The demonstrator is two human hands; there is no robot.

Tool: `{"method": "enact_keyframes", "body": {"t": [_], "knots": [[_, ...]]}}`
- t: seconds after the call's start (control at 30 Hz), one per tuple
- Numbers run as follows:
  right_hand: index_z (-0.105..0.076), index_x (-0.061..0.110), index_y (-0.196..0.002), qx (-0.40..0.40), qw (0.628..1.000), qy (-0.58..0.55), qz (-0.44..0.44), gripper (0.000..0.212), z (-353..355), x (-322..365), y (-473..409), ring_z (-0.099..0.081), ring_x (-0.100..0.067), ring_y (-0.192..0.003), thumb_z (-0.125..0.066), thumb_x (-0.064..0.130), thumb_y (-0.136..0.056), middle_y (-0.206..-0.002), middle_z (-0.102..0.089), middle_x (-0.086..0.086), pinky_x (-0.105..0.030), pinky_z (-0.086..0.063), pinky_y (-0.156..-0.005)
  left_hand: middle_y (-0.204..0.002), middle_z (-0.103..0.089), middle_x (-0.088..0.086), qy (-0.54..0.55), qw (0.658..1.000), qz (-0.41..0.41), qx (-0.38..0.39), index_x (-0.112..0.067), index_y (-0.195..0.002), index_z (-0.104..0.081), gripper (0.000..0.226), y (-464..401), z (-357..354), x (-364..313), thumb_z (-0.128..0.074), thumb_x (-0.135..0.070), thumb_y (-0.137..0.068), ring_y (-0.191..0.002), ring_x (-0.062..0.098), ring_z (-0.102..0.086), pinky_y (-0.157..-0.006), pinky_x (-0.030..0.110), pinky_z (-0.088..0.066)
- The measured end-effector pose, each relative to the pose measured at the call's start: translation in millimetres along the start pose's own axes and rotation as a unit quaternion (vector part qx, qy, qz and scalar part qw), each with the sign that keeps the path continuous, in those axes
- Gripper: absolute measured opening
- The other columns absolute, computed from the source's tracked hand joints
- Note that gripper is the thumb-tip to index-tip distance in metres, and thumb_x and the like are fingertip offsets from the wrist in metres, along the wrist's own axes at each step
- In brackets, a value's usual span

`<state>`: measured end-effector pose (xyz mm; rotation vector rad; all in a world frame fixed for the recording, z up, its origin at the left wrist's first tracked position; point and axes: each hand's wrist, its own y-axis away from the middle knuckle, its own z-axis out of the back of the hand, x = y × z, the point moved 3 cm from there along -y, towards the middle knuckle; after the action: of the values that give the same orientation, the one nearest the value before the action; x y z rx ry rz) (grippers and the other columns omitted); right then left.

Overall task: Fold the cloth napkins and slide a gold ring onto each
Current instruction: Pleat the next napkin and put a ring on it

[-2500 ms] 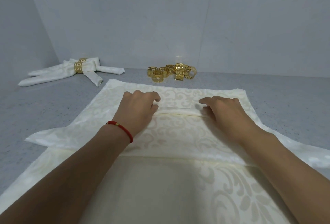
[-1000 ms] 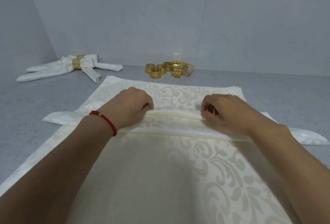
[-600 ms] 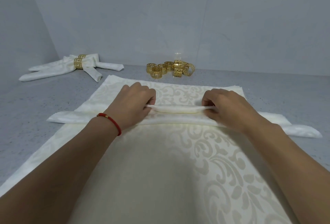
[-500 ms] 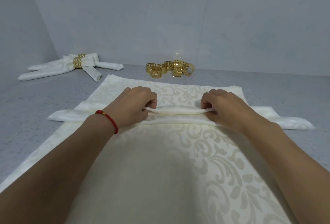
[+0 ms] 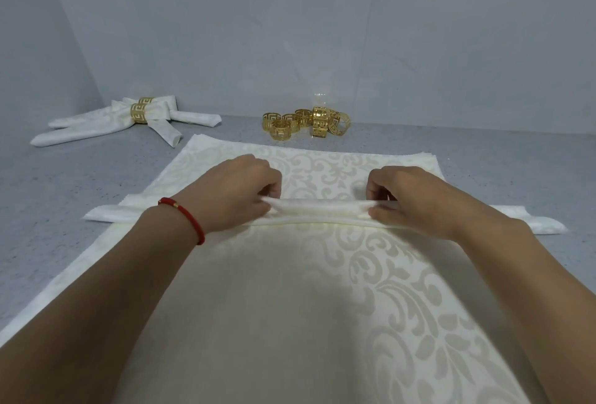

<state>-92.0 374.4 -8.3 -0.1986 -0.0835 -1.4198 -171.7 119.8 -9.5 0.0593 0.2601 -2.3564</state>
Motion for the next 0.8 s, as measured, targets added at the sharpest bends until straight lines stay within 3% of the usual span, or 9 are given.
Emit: {"method": "enact_keyframes", "body": {"t": [0.17,0.23,0.3,0.37,0.43,0.5,0.63,0.8], "knots": [[-0.05,0.038,-0.092,0.111,0.993,0.029,-0.023,0.025,2.4,7.3,9.3,-0.055,-0.011,-0.091,-0.066,0.019,-0.087,-0.1,-0.054,0.015,-0.031,-0.051,-0.079,-0.101,-0.054,-0.015,-0.049,0.991,-0.006,0.128,-0.029,-0.105,-0.059,0.027,7.2,0.8,-10.9,-0.058,-0.007,-0.088,-0.092,0.008,-0.049,-0.078,0.024,-0.044],[-0.052,0.039,-0.093,0.146,0.989,0.013,-0.037,0.021,6.0,9.6,15.0,-0.056,-0.01,-0.089,-0.068,0.028,-0.086,-0.099,-0.056,0.014,-0.032,-0.052,-0.077,-0.1,-0.054,-0.017,-0.041,0.991,0.004,0.126,-0.032,-0.106,-0.061,0.021,8.6,4.8,-11.9,-0.054,-0.015,-0.096,-0.092,0.007,-0.049,-0.08,0.022,-0.04],[-0.057,0.035,-0.086,0.11,0.994,0.017,-0.021,0.007,11.2,13.4,14.2,-0.057,-0.01,-0.084,-0.063,0.038,-0.088,-0.09,-0.06,0.013,-0.032,-0.051,-0.073,-0.097,-0.06,-0.016,-0.014,0.995,0.02,0.096,-0.034,-0.101,-0.066,0.019,8.9,8.2,-11.8,-0.054,-0.02,-0.099,-0.09,0.007,-0.054,-0.079,0.024,-0.043],[-0.06,0.028,-0.077,0.0,0.999,0.054,0.0,0.027,10.4,17.7,8.2,-0.057,-0.014,-0.079,-0.052,0.049,-0.092,-0.08,-0.062,0.01,-0.036,-0.05,-0.068,-0.093,-0.065,-0.013,0.017,0.997,0.036,0.072,-0.032,-0.094,-0.068,0.016,8.5,8.5,-11.2,-0.059,-0.019,-0.095,-0.083,0.006,-0.058,-0.073,0.021,-0.046],[-0.062,0.026,-0.083,-0.117,0.992,0.036,0.018,0.034,1.4,30.7,0.0,-0.056,-0.015,-0.078,-0.049,0.054,-0.097,-0.084,-0.062,0.009,-0.035,-0.047,-0.068,-0.087,-0.066,-0.012,0.034,0.997,0.041,0.062,-0.031,-0.089,-0.069,0.015,8.0,6.3,-9.8,-0.065,-0.018,-0.091,-0.075,0.002,-0.057,-0.064,0.014,-0.04],[-0.064,0.028,-0.096,-0.16,0.987,-0.013,0.033,0.032,-15.1,47.8,-11.3,-0.056,-0.014,-0.084,-0.05,0.057,-0.099,-0.095,-0.061,0.011,-0.035,-0.044,-0.074,-0.083,-0.067,-0.011,0.054,0.995,0.048,0.062,-0.032,-0.088,-0.067,0.014,7.3,4.5,-8.7,-0.069,-0.018,-0.088,-0.071,0.002,-0.058,-0.063,0.015,-0.041],[-0.063,0.031,-0.109,-0.127,0.989,-0.078,-0.003,0.045,-37.4,65.5,-34.2,-0.05,-0.011,-0.101,-0.055,0.07,-0.089,-0.102,-0.058,0.012,-0.036,-0.041,-0.091,-0.097,-0.062,-0.009,0.05,0.992,0.075,0.088,-0.027,-0.103,-0.062,0.016,5.5,2.1,-5.9,-0.07,-0.031,-0.089,-0.08,0.005,-0.054,-0.069,0.022,-0.043],[-0.057,0.032,-0.101,-0.064,0.99,-0.114,-0.045,0.053,-51.9,59.8,-41.0,-0.053,-0.014,-0.101,-0.066,0.078,-0.076,-0.098,-0.054,0.012,-0.038,-0.042,-0.093,-0.095,-0.06,-0.01,0.038,0.985,0.1,0.137,-0.026,-0.096,-0.061,0.011,6.4,1.9,-2.5,-0.067,-0.034,-0.091,-0.082,0.006,-0.053,-0.064,0.02,-0.039]]}}
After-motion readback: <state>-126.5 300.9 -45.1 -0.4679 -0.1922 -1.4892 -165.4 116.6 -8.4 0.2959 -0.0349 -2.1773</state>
